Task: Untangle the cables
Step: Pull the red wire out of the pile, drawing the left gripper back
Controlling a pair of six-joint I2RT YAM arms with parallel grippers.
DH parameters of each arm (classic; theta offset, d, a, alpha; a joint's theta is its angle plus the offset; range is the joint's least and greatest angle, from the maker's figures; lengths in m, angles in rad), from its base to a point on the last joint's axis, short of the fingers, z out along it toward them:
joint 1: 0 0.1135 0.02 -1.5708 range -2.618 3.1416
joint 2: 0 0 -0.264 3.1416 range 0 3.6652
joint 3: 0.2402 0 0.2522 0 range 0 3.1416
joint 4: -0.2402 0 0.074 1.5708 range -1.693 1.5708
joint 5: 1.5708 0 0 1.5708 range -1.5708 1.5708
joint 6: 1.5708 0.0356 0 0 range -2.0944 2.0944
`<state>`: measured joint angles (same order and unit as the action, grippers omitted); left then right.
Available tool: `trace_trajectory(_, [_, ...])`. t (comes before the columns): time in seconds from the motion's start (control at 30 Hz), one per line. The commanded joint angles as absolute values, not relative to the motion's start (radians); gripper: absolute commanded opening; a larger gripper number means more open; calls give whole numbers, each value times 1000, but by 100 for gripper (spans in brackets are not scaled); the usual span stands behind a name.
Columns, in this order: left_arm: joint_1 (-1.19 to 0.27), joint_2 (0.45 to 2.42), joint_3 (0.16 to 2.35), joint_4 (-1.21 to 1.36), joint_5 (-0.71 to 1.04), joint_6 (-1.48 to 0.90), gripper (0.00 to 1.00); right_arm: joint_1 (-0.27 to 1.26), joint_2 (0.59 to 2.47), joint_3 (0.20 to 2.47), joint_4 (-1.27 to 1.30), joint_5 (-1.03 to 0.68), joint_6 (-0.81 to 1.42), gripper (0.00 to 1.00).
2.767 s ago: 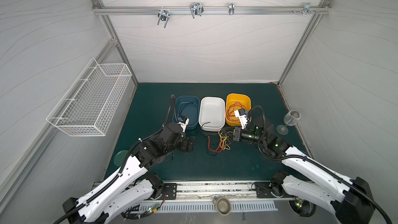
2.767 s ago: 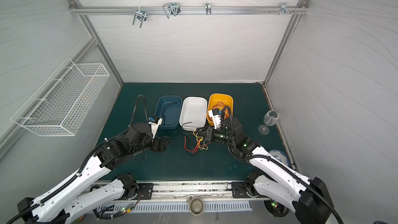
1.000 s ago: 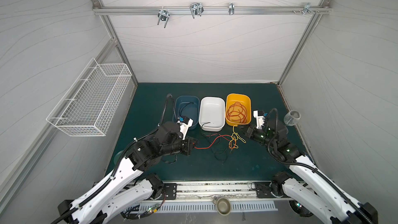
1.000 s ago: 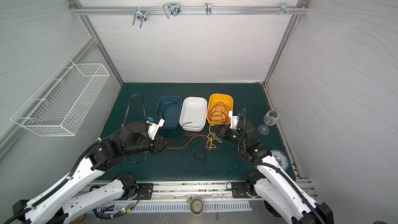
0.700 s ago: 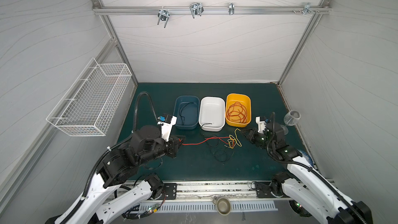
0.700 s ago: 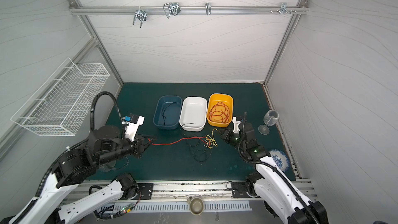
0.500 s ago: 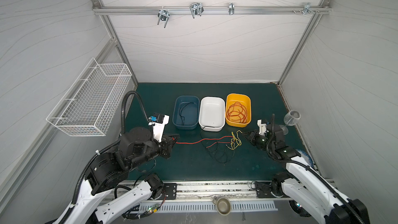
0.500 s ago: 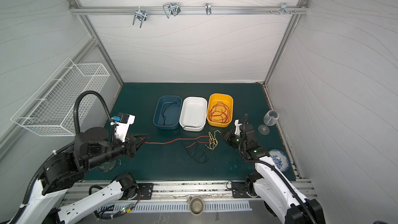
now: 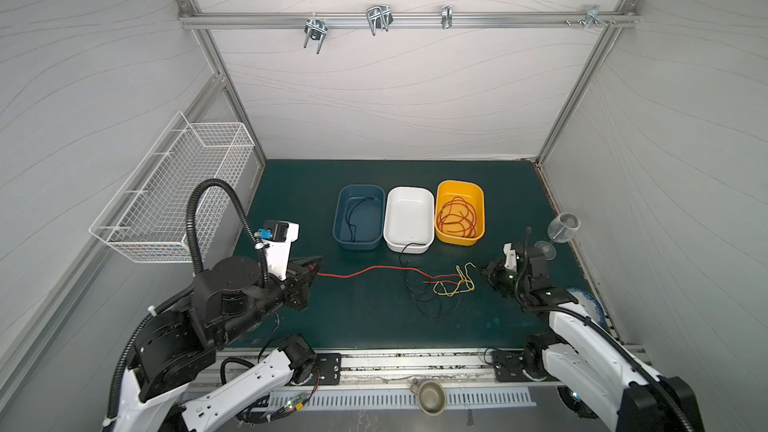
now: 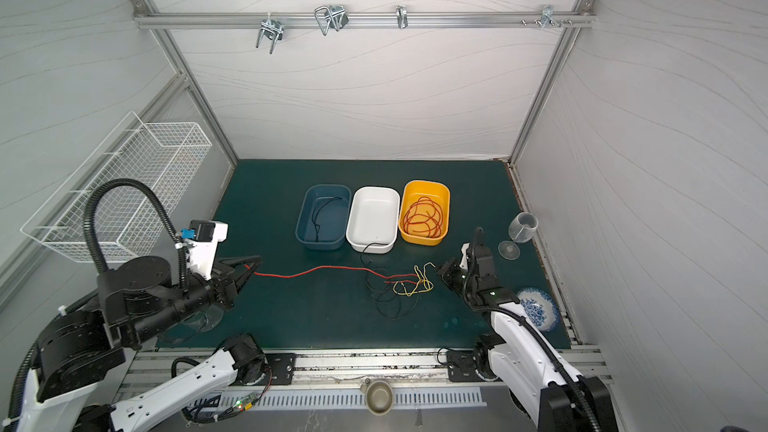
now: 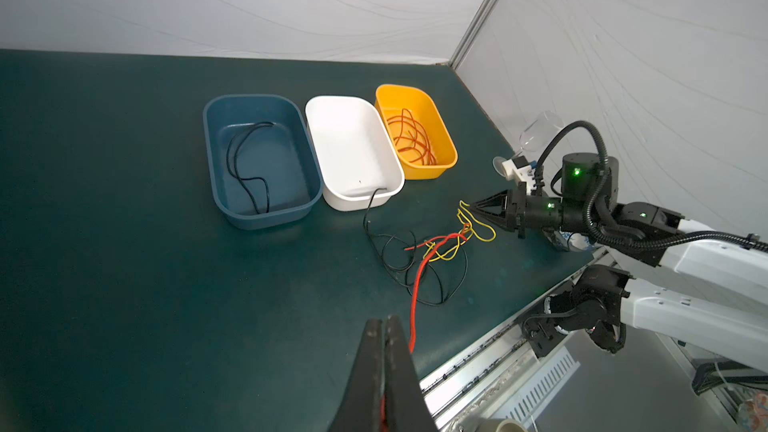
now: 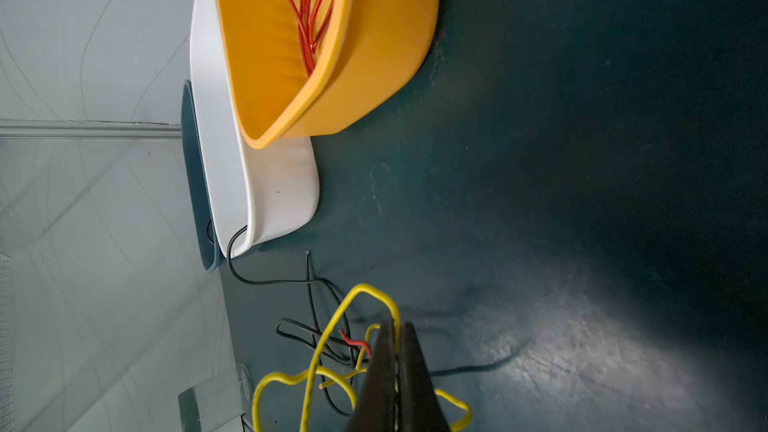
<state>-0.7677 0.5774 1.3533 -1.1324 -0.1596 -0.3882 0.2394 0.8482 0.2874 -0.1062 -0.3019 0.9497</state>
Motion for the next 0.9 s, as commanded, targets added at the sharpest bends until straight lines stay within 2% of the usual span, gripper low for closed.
trace_trajectory(0.0, [-764,554,1439,-1128,-218,-368,0,223,871,269,-134,-269,943,0])
trace_trajectory(0.53, [-767,536,1566,-980,-224,-362,0,215,956,253,-86,-263,920,0])
trace_trajectory(0.87, [-767,619,1617,-997,-136,-327,0,212,883,381,-181,-265,865,0])
